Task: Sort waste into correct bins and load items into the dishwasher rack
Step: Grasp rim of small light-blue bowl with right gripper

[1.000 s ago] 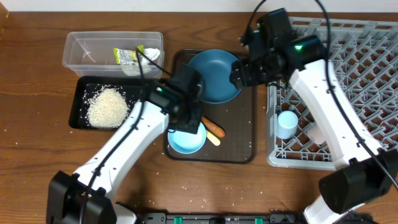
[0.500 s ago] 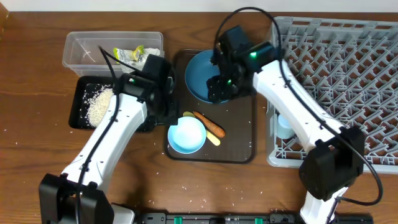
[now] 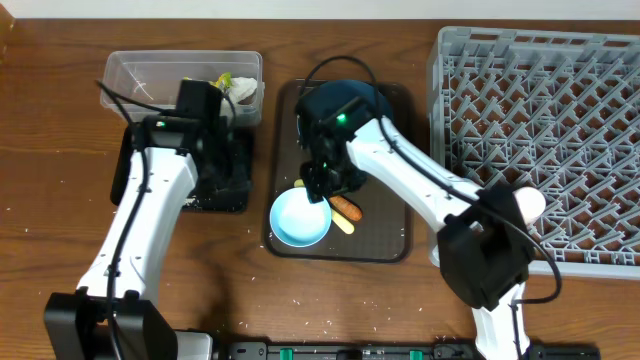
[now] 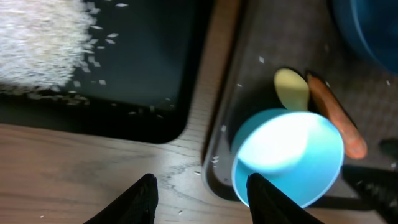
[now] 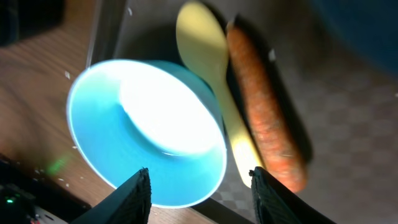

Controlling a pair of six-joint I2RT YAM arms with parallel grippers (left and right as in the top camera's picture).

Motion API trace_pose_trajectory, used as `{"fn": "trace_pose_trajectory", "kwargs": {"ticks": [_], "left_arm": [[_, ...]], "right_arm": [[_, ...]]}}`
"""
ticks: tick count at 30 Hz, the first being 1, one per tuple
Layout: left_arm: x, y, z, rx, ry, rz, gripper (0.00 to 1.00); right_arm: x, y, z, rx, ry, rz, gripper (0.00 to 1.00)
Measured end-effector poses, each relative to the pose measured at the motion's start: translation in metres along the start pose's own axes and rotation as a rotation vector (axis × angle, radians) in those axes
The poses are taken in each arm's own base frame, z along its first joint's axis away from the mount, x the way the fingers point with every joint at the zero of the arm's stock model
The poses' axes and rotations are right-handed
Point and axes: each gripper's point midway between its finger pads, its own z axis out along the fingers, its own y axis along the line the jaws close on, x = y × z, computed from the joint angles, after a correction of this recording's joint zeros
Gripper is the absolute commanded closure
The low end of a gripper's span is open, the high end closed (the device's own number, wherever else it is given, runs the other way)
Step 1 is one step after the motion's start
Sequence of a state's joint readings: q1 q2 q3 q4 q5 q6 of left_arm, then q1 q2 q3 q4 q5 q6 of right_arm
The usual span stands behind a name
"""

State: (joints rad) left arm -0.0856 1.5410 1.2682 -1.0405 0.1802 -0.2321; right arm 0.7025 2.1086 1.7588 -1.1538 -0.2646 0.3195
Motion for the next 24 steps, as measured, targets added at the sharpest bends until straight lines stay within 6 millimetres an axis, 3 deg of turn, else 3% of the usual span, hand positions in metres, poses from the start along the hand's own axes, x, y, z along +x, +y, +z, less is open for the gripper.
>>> {"fn": "trace_pose_trajectory", "kwargs": {"ticks": [8,18,24], "left_arm": [[-0.009,0.025,-0.003,-0.011,-0.017,-0.085,0.50],[-0.014,0.030,-0.004,-0.010,-0.033,-0.101,0.50],[-0.014,0.030,-0.004,-0.010,-0.033,-0.100,0.51]], "right_arm": [[0.012,0.003,0.020,0.030,0.066,0.016,0.59],[0.024,-0.009,0.040,0.053,0.097,0.045,0.71],[0.027,-0.008,0.044,0.055,0.101,0.047,0.95]]}}
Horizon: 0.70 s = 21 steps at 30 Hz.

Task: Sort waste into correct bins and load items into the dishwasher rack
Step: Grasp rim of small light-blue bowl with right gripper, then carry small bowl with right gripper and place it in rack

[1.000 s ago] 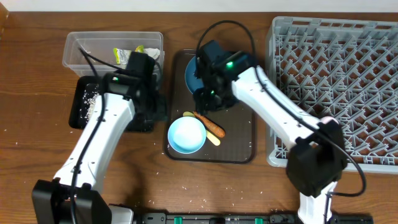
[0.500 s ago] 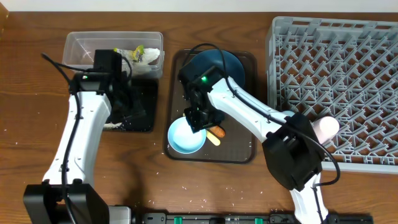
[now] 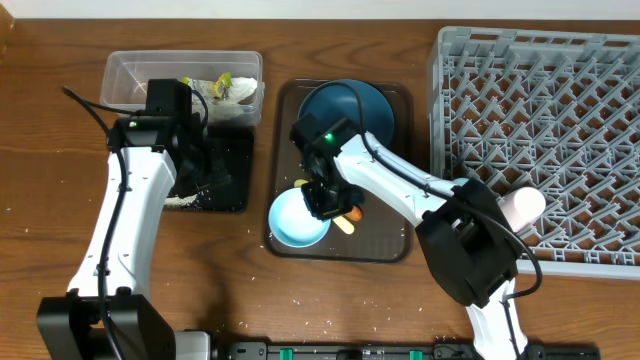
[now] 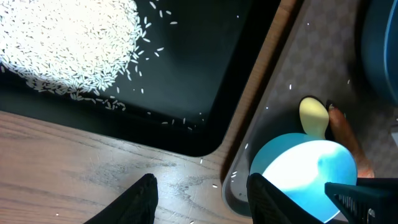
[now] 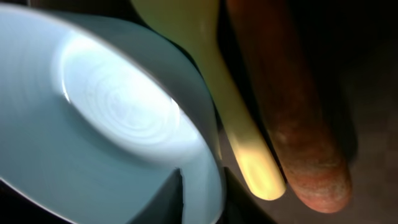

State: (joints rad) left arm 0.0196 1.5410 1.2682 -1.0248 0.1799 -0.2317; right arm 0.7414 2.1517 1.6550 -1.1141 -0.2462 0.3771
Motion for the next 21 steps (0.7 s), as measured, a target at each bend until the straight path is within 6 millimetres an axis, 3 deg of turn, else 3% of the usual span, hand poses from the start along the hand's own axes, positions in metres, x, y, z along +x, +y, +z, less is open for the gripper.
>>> {"fn": "trace_pose_trajectory", "kwargs": {"ticks": [1,8,12,14,16,18,21], "left_arm": [[0.000,0.000,0.000,0.000,0.000,0.000,0.51],[0.000,0.000,0.000,0.000,0.000,0.000,0.50],[0.000,0.000,0.000,0.000,0.000,0.000,0.50],[0.000,0.000,0.000,0.000,0.000,0.000,0.50],[0.000,0.000,0.000,0.001,-0.001,0.000,0.50],[0.000,0.000,0.000,0.001,-0.001,0.000,0.50],[-0.001,0.000,0.000,0.001,-0.003,0.000,0.50]], "right_arm": [[0.000,0.001,0.000,0.000,-0.001,-0.001,0.99],[-0.001,-0.002,-0.001,-0.002,-0.003,0.007,0.99],[-0.007,-0.008,-0.012,-0.011,-0.029,0.020,0.99],[-0.013,-0.012,-0.029,-0.025,-0.074,0.022,0.99],[-0.023,-0.015,-0.058,-0.045,-0.154,0.025,0.99],[-0.032,-0.024,-0.095,-0.062,-0.255,0.040,0.99],[-0.043,-0.059,-0.158,-0.022,-0.445,0.101,0.99]]}}
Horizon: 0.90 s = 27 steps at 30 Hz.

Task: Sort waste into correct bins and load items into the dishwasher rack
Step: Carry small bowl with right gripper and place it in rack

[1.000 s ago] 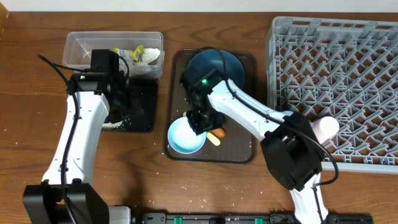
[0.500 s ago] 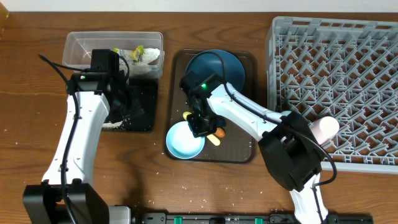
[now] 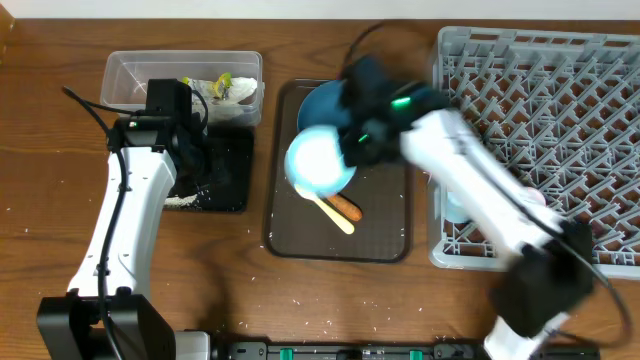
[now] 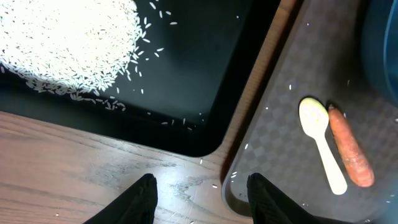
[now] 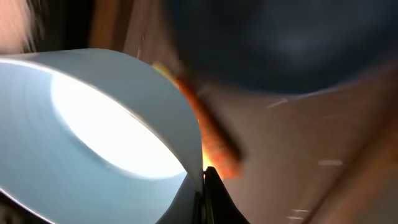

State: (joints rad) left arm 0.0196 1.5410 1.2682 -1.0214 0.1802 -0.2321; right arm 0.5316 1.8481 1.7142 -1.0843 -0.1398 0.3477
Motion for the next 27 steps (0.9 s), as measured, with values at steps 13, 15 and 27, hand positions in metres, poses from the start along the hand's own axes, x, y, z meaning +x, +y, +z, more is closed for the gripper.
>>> {"fn": "trace_pose_trajectory", "kwargs": {"ticks": [13,15,27], "left_arm": [[-0.006,-0.002,0.000,0.007,-0.025,0.003,0.50],[-0.007,-0.002,0.000,0.008,-0.028,0.004,0.50],[-0.020,-0.006,-0.001,0.024,-0.080,0.011,0.50]], "right_arm": [[-0.108,-0.226,-0.125,0.765,-0.604,0.329,0.99],[-0.118,-0.246,-0.131,0.854,-0.641,0.328,0.99],[-0.134,-0.325,-0.124,1.465,-0.475,0.149,0.99]]}}
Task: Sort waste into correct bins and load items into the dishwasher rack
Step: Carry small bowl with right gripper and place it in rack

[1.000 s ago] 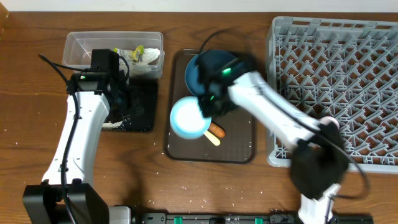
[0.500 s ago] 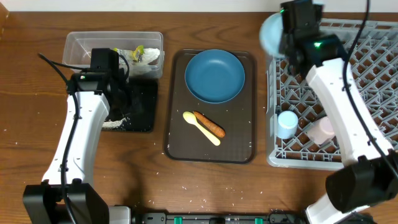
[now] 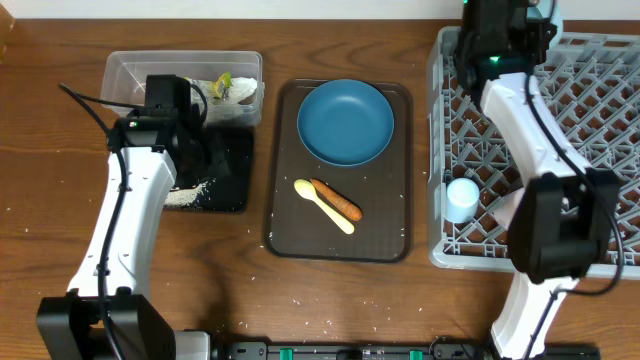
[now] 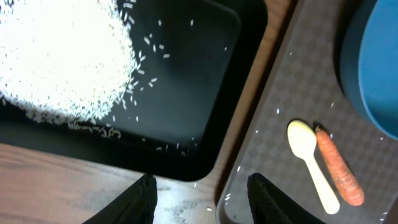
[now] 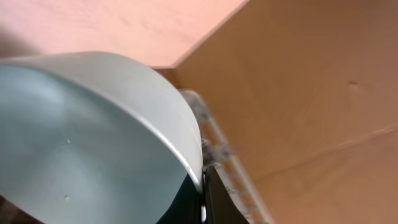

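Observation:
My right gripper (image 5: 202,186) is shut on the rim of the light blue bowl (image 5: 93,137). In the overhead view the right arm (image 3: 497,45) is over the far left corner of the grey dishwasher rack (image 3: 560,150), and it hides the bowl there. A dark blue plate (image 3: 346,122), a yellow spoon (image 3: 322,203) and a carrot (image 3: 340,204) lie on the brown tray (image 3: 385,235). My left gripper (image 4: 204,202) is open and holds nothing. It hangs over the gap between the black tray (image 4: 186,81) of rice (image 4: 62,68) and the brown tray.
A clear bin (image 3: 185,85) with scraps of waste stands at the far left, behind the black tray. A pale cup (image 3: 462,198) sits in the rack's left side. Rice grains are scattered on the wooden table (image 3: 250,290) near the front.
My right gripper, still holding the bowl, has gone from above the brown tray to the rack's far left corner. The left gripper has shifted slightly, still open.
My right gripper was open above the light blue bowl on the brown tray. Then its fingers straddled the bowl's rim. After that it held the bowl up over the tray, uncovering the spoon and carrot. Now the bowl is at the rack.

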Controlling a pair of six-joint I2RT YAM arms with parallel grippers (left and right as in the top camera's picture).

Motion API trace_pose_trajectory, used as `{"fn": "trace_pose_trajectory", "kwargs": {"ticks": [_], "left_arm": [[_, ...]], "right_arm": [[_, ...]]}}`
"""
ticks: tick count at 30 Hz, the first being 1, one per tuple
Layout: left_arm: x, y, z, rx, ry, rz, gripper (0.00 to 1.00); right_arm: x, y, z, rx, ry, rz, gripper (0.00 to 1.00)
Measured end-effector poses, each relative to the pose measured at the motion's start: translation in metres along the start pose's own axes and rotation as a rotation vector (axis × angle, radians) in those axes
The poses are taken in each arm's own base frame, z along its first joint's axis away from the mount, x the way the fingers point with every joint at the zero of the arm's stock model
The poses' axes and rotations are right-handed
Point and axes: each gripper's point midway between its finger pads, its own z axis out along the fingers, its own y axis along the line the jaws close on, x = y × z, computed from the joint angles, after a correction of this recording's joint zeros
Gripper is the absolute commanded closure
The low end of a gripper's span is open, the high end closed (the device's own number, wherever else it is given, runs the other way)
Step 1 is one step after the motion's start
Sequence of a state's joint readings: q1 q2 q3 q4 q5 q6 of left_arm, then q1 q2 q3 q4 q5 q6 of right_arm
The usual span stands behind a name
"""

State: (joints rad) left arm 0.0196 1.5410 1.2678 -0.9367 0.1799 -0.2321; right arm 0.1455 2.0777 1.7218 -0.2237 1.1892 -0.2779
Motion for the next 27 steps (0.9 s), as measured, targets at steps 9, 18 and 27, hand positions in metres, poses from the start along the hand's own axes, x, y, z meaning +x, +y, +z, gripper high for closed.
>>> {"fn": "trace_pose_trajectory", "kwargs": {"ticks": [9,18,27], "left_arm": [[-0.003,-0.001,0.000,0.004,-0.012,0.002,0.50],[-0.003,-0.001,0.000,0.004,-0.012,0.002,0.50],[-0.004,-0.001,0.000,0.003,-0.017,0.002,0.50]], "right_arm": [[0.025,0.029,-0.002,0.099,0.048,-0.239,0.99],[0.030,0.039,-0.007,0.099,0.053,-0.305,0.99],[0.034,0.056,-0.027,0.045,0.034,-0.398,0.95]]}}
